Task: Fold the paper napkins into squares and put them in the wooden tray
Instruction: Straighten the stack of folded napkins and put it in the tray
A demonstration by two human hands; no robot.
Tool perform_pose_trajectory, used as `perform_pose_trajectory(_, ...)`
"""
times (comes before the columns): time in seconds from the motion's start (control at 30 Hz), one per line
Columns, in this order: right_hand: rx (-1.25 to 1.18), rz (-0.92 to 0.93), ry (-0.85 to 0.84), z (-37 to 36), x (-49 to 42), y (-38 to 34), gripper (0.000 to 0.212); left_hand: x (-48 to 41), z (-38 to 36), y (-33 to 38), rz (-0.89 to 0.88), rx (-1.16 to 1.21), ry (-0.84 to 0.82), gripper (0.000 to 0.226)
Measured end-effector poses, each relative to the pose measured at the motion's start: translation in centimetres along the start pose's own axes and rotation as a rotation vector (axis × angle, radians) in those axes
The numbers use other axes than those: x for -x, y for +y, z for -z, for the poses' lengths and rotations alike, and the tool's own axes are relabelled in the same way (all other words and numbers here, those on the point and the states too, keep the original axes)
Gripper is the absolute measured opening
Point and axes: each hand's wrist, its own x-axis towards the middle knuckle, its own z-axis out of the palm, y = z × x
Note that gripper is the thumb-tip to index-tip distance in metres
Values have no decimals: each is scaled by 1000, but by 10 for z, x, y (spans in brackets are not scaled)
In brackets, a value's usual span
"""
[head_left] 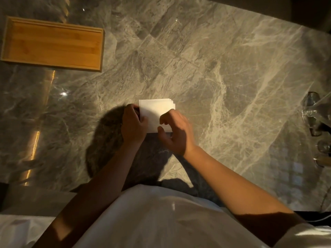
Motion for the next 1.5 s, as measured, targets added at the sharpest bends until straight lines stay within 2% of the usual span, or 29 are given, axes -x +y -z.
perform_pose_trajectory(0.1,77,21,-91,-8,2,3,11,-3,1,-1,-19,-65,-17,35)
perform_pose_trajectory(0.13,89,-28,-145,-9,1,7,14,-3,1,-2,-22,-85,-26,36)
perform_pose_trajectory(0.23,180,-201,-333,-12,-6,24,46,-3,2,-2,-1,-84,-57,41)
perform_pose_trajectory(0.3,285,-239,-402,-13,-10,31,60,-5,5,-2,64,-123,-81,46)
perform_pose_trajectory(0.43,340,-213,-422,-17,-10,37,64,-4,10,-6,245,-164,-239,66)
perform_pose_trajectory(0.5,341,-218,-419,-18,-8,38,65,1,9,-4,313,-22,-298,69)
perform_pose_trajectory(0.6,366,-223,-424,-19,-7,38,63,7,10,2,490,386,-316,70)
perform_pose_trajectory(0.67,368,-225,-429,-19,-6,38,62,6,12,6,552,488,-346,68)
perform_pose_trajectory(0.77,361,-229,-424,-19,-5,38,60,3,13,12,529,472,-367,59)
perform_pose_trajectory(0.9,368,-232,-423,-20,-3,38,62,0,7,18,438,334,-370,53)
perform_pose_trajectory(1.0,347,-213,-413,-19,0,38,64,1,1,18,345,196,-304,47)
perform_pose_trajectory(1.1,254,-244,-426,-19,0,40,62,1,-1,17,262,134,-210,32)
perform_pose_trajectory(1.27,-100,-354,-336,-5,2,43,56,3,-1,18,252,241,-137,27)
perform_pose_trajectory(1.37,-195,-392,-287,4,3,41,71,6,4,22,245,312,-129,32)
perform_pose_trajectory(1.5,-458,-617,-147,8,-2,40,60,14,11,25,263,441,-164,27)
